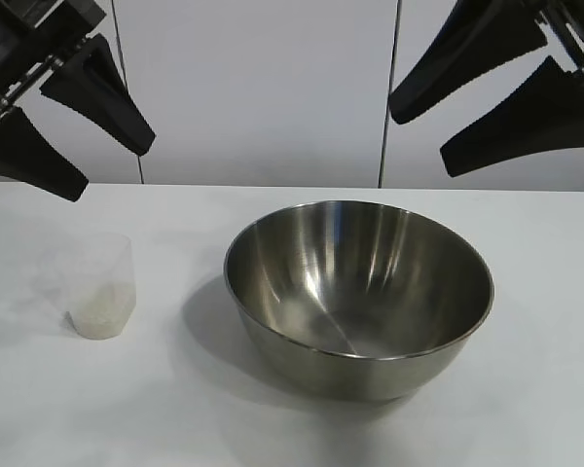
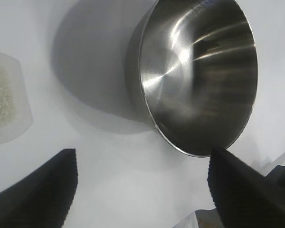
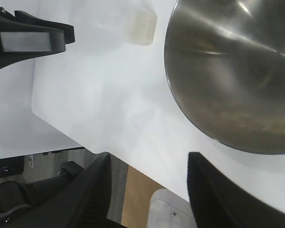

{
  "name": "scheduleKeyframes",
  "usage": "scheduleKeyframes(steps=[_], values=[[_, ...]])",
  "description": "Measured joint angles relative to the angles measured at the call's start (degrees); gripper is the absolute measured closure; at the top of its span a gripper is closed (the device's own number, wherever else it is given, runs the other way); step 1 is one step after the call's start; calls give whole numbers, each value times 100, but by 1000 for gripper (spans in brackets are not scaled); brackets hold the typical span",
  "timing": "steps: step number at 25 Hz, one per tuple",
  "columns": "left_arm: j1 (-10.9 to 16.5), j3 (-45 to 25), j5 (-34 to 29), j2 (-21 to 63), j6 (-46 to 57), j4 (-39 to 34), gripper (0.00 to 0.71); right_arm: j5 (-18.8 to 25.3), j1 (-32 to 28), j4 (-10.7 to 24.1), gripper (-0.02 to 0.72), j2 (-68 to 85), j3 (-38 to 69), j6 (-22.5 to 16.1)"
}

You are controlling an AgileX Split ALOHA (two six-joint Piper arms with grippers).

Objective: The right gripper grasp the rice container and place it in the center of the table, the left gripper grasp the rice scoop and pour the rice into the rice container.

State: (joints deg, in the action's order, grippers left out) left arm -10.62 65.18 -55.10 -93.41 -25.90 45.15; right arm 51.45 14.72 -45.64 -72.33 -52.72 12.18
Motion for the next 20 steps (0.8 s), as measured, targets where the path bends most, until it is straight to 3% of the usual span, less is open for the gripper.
scheduleKeyframes(steps=[5,7,10,15,17,20], values=[[0,0,0,0,0,-1,158,0,0,17,367,0,0,27],[0,0,0,0,0,-1,158,20,0,206,367,0,-6,186],[0,0,0,0,0,-1,158,157,0,1036,367,0,-56,202],[0,0,2,0,0,-1,158,247,0,3159,367,-225,-70,-1127],[0,0,8,0,0,-1,158,254,0,3599,367,-530,-75,-1519],[0,0,43,0,0,-1,158,77,0,3768,367,-1036,-75,-1712]])
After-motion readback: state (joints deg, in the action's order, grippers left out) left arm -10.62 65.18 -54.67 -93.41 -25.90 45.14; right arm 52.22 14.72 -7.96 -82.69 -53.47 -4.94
